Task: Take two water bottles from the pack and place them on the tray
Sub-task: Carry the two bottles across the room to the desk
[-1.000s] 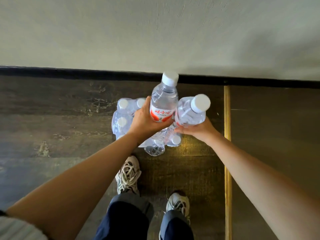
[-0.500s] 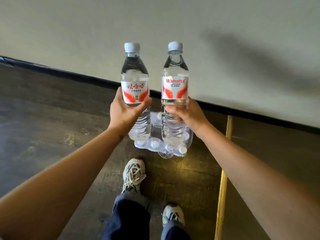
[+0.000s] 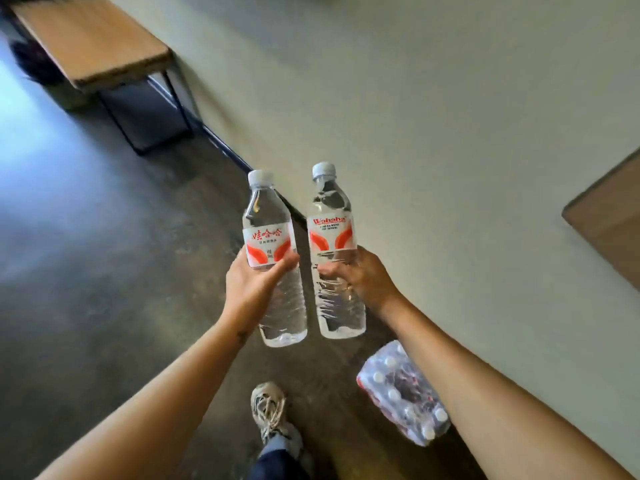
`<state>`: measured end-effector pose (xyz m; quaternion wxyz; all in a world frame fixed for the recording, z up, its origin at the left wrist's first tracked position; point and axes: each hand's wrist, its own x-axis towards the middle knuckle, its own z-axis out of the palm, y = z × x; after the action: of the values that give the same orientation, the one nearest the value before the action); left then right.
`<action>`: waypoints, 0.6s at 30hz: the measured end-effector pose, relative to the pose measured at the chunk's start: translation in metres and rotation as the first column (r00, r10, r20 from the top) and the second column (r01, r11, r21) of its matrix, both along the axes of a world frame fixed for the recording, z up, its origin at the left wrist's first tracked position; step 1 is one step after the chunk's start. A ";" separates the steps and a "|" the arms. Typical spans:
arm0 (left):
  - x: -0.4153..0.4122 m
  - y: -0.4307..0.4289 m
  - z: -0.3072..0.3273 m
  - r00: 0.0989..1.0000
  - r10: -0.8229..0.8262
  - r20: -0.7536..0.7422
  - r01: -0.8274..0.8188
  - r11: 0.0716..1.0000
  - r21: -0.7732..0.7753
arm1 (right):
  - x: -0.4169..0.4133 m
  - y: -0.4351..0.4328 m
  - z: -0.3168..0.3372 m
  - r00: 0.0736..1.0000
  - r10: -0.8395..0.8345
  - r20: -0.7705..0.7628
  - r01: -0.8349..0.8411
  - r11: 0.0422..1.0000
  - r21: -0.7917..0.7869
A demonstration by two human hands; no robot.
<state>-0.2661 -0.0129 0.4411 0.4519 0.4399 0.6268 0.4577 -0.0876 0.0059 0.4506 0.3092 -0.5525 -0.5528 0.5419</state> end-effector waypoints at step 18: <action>-0.433 0.142 0.188 0.852 0.516 -0.082 -0.498 0.850 0.170 | -0.466 0.230 0.178 0.870 0.460 -0.179 -0.460 0.887 0.044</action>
<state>-0.6992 0.1294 0.6291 0.2421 0.3174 0.7133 0.5760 -0.5541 0.2364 0.6283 0.2210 -0.3526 -0.6374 0.6485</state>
